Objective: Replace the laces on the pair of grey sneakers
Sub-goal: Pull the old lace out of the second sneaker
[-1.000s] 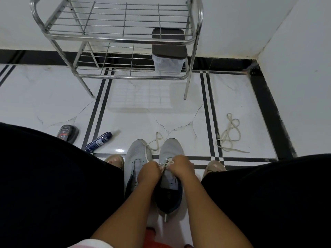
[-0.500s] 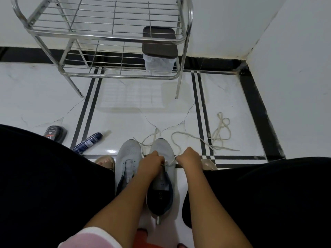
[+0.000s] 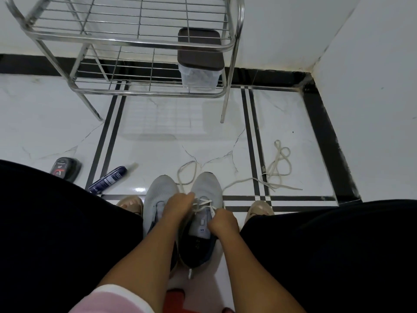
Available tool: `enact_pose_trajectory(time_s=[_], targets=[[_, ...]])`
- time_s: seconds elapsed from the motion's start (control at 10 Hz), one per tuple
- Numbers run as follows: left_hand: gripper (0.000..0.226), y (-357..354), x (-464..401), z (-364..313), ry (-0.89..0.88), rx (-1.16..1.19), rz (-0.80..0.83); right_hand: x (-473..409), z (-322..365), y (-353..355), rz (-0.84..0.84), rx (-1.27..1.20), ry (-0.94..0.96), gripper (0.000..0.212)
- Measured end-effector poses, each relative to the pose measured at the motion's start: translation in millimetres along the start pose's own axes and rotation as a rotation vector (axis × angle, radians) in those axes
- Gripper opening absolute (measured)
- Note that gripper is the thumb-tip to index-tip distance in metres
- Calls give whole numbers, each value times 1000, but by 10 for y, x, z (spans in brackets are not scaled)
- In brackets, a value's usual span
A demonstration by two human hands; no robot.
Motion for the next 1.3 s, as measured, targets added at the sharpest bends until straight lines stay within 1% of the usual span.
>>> enact_pose_trajectory(time_s=[0.1,0.2,0.3,0.4,0.5,0.6,0.7,0.8,0.9,1.0,1.1,1.2,1.3], targets=[[26,-114,46,-96,-486,-575,-233,-10,22,-29,-7,51,27,36],[28,-293,78,-163,-610,-807,-161,-6,35,-9,-25,94,56,29],[25,-378,60,-47,-532,-926,-133,-3,40,-26,-20,112,72,29],[16,-235,3,-133,-312,-419,-64,-41,7,-30,-6,67,60,31],[34,137,-21,-260,130,977,-1,-73,-29,11,-1,18,30,33],[31,352,-77,-249,85,1106,-84,-91,-28,-10,21,-7,44,32],[10,123,-114,-359,-274,-252,-11,-98,-10,-63,27,32,60,33],[18,-230,-58,-253,-399,-810,99,-105,-10,-84,25,55,61,33],[19,-324,-3,-67,-399,-898,-21,-110,-20,-100,31,59,57,34],[21,-244,-4,-5,-278,-360,-51,-119,-31,-90,26,36,58,33],[26,70,-57,-6,128,875,-187,-139,-61,-64,7,-1,27,34],[36,268,-8,-155,128,1215,-172,-146,-64,-80,7,-28,18,34],[20,116,-32,-285,-256,-163,-64,-141,-43,-89,11,-26,44,35]])
Point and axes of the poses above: each hand's wrist, its own x-axis away from the middle knuckle, its own y-axis out of the back of the hand, z = x × y, the point moved 3 cm from there along -x, towards the middle knuckle, and after that the axes turned 4 degrees about z, right-handed, at the moved point
